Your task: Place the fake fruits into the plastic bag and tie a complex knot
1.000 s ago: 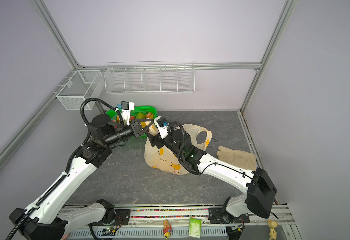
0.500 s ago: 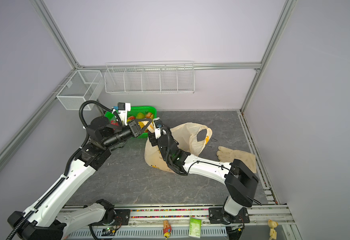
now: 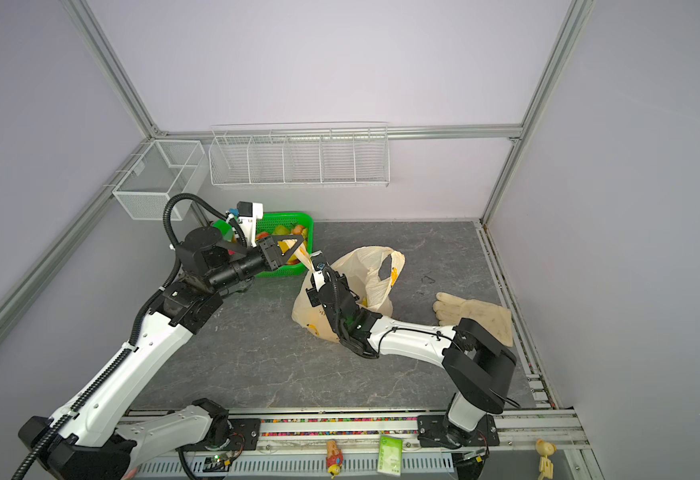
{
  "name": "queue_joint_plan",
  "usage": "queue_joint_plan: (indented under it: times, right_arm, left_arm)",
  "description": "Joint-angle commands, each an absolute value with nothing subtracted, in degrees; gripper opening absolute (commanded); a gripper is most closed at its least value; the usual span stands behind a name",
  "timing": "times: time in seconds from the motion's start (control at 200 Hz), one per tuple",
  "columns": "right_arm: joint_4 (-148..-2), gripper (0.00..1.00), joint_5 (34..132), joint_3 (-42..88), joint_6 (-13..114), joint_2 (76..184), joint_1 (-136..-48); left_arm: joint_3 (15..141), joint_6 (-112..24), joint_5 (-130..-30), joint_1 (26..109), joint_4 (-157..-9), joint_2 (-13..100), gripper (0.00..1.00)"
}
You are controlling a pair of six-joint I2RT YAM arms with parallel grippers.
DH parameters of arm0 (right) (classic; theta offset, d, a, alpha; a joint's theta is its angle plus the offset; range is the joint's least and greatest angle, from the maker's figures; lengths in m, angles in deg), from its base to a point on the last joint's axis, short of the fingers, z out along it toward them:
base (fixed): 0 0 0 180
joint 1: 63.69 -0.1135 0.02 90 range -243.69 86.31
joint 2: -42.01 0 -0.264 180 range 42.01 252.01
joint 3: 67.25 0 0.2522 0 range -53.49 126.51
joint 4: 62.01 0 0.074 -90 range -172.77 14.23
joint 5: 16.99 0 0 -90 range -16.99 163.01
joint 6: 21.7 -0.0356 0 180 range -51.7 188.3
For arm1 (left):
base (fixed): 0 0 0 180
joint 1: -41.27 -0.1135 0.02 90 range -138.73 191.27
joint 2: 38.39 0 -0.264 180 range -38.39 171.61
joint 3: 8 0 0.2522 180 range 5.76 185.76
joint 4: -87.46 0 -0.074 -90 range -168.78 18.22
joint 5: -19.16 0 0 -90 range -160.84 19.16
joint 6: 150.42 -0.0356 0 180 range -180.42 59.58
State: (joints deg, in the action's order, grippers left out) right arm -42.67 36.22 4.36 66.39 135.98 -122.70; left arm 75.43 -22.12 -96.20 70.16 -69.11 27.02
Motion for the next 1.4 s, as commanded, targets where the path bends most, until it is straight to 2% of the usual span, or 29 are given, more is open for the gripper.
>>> queue_joint_plan:
  times: [0.0,0.15,0.2,0.245,0.305,0.4,0.48,0.53,0.605,0.815,1.005,1.245,1.295,1.395]
  right_arm:
    - [-43.36,0.09,39.73,2.68,67.17,134.64,-122.10]
    - [-45.53,0.06,41.58,3.44,67.53,134.40,-121.86]
    - [-46.70,0.10,41.92,4.07,67.51,134.16,-121.74]
    - [-48.61,0.22,42.60,5.00,67.65,133.65,-121.60]
    - [-51.69,0.46,43.35,6.28,68.18,132.56,-121.55]
    - [-57.43,0.76,45.58,7.95,69.98,129.27,-121.37]
    - [-63.52,0.94,48.11,9.09,72.32,125.26,-121.35]
    - [-68.03,1.00,49.62,10.14,73.52,122.62,-121.11]
    - [-75.73,0.93,52.85,12.21,75.19,118.42,-120.53]
    - [-95.45,0.91,62.53,17.79,76.28,107.36,-116.87]
    - [-106.97,0.90,59.26,16.87,69.19,97.79,-108.87]
    - [-109.29,0.89,60.59,6.27,56.35,86.79,-94.10]
    - [-109.26,0.90,63.67,4.95,54.17,86.44,-90.58]
    - [-106.82,0.94,76.25,2.60,50.83,88.36,-84.13]
  left_arm:
    - [78.99,-23.68,-96.23,69.20,-69.48,28.02,0.00]
    - [80.01,-26.36,-97.13,69.06,-68.56,29.47,0.00]
    - [80.60,-26.99,-97.44,68.89,-67.93,30.04,0.00]
    - [81.00,-27.81,-98.03,68.81,-67.54,30.70,0.00]
    - [81.41,-28.78,-98.58,68.46,-67.10,31.27,0.00]
    - [82.04,-29.86,-99.34,67.58,-66.74,31.91,0.00]
    - [82.48,-31.04,-100.29,66.81,-66.67,32.08,0.00]
    - [82.95,-31.42,-100.95,66.11,-66.49,32.12,0.00]
    - [83.32,-31.94,-101.90,65.13,-66.47,32.30,0.00]
    - [83.42,-32.54,-102.56,63.69,-66.06,32.63,0.00]
    - [83.46,-32.90,-102.48,63.41,-65.34,32.54,0.00]
    - [83.12,-32.96,-102.25,63.34,-65.13,32.54,0.00]
    - [83.10,-32.98,-102.21,63.36,-64.91,32.50,0.00]
    - [83.19,-33.19,-102.04,63.39,-64.69,32.31,0.00]
